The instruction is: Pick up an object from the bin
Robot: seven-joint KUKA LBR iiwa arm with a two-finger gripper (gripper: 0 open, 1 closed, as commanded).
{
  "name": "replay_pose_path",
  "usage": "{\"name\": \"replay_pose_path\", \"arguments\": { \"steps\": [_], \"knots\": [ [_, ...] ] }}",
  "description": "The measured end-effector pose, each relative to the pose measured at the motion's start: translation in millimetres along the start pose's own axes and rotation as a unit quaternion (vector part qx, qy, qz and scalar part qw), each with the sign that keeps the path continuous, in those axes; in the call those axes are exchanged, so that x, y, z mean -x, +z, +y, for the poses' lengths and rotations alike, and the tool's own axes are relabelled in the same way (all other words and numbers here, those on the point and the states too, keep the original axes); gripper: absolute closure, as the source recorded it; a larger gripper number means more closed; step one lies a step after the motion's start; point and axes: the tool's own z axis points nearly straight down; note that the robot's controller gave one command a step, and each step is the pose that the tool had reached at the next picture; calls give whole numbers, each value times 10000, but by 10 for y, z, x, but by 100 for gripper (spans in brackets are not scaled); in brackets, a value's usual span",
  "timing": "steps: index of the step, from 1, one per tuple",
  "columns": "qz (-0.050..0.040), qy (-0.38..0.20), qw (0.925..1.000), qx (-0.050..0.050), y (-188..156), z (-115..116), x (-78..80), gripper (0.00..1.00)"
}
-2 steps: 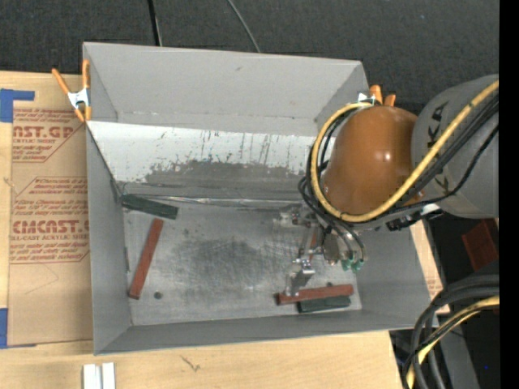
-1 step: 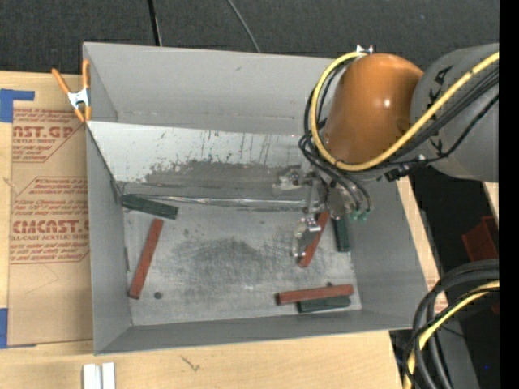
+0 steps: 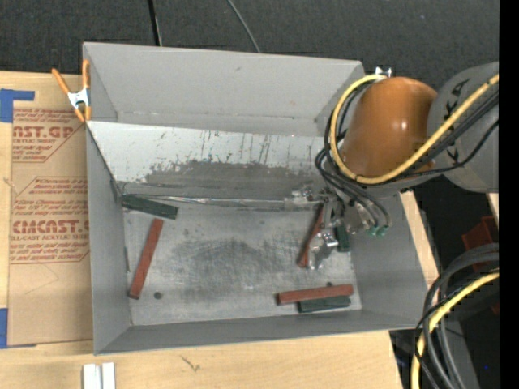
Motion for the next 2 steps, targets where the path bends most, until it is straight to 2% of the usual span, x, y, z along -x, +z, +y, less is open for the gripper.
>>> {"name": "replay_pose_path", "arguments": {
  "steps": [1,2],
  "knots": [
    [84,439,9990,15,1101,-387,-204,100],
    [83,439,9990,14,1101,-387,-204,100]
  ]
}}
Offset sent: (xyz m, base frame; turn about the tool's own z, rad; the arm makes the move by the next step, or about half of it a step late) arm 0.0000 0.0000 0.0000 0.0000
